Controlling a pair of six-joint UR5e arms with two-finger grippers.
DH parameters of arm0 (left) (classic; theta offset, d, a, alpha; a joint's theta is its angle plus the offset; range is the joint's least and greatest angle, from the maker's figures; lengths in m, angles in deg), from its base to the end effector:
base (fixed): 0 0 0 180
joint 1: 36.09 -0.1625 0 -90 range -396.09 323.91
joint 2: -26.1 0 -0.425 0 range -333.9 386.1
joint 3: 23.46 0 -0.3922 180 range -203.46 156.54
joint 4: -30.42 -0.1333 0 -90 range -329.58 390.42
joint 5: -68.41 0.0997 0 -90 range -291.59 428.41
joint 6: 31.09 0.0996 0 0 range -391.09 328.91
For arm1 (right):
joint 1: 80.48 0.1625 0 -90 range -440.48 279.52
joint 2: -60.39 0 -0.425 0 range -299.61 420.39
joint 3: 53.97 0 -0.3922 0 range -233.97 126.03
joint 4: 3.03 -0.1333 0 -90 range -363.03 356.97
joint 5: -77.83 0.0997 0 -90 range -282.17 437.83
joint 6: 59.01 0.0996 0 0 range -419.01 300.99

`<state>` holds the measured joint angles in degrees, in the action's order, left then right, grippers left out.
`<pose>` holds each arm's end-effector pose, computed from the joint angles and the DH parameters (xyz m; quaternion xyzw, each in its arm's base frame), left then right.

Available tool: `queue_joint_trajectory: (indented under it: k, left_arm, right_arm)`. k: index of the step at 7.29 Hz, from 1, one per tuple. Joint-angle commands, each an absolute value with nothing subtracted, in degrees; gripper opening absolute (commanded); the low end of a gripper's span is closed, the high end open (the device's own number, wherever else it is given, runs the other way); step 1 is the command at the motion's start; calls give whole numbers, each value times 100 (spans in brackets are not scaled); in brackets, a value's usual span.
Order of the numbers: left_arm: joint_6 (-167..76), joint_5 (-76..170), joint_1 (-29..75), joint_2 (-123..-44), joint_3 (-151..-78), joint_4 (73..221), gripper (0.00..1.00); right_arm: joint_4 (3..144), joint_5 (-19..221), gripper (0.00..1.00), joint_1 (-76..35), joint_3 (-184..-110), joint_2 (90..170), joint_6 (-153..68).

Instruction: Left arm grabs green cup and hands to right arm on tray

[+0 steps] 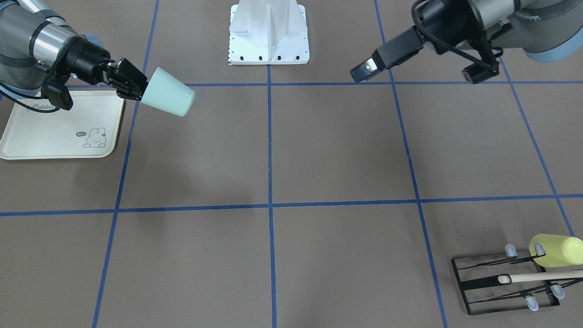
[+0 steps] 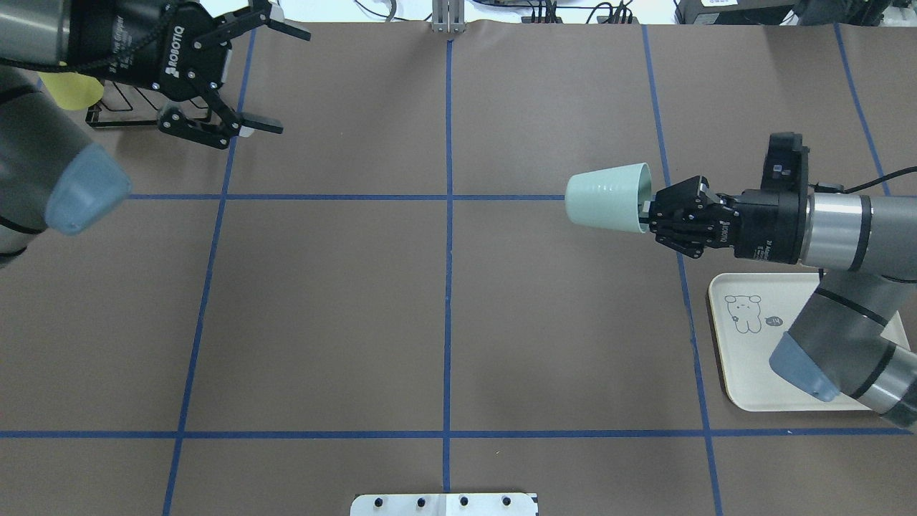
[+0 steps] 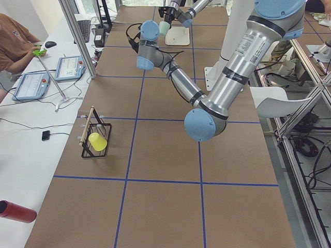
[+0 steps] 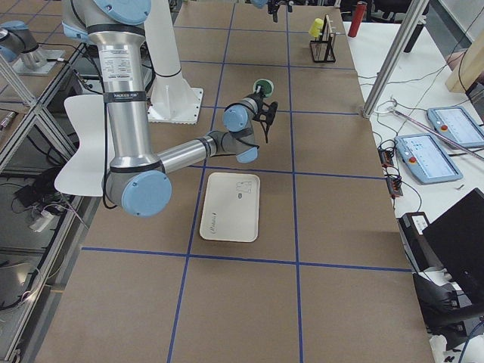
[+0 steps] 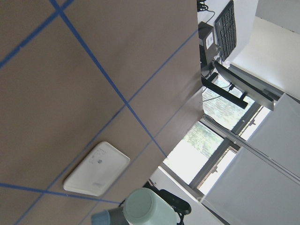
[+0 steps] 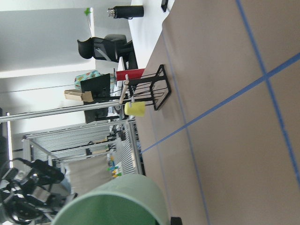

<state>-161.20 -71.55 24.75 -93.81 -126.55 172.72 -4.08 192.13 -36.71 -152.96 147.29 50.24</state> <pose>0.2198 -0.5110 0.1582 -0.1593 0.7102 -0.2724 0.6294 -0.2771 -0.3933 0.3870 0.0348 -0.7761 0.1770 0.6042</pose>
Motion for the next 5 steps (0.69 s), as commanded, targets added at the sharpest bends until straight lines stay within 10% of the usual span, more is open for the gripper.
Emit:
queue_joint_trajectory:
  k: [1,5]
  left_arm:
    - [-14428,-7345,2842,-9335,-12647,15696,100]
    - [-13148,-7056,3097,-9053,-12629,14681,100]
  right_arm:
    - [998,20491,0,-2755,-15320,15267,3747]
    - [4625,21328,0,-1948,-15773,15285,1478]
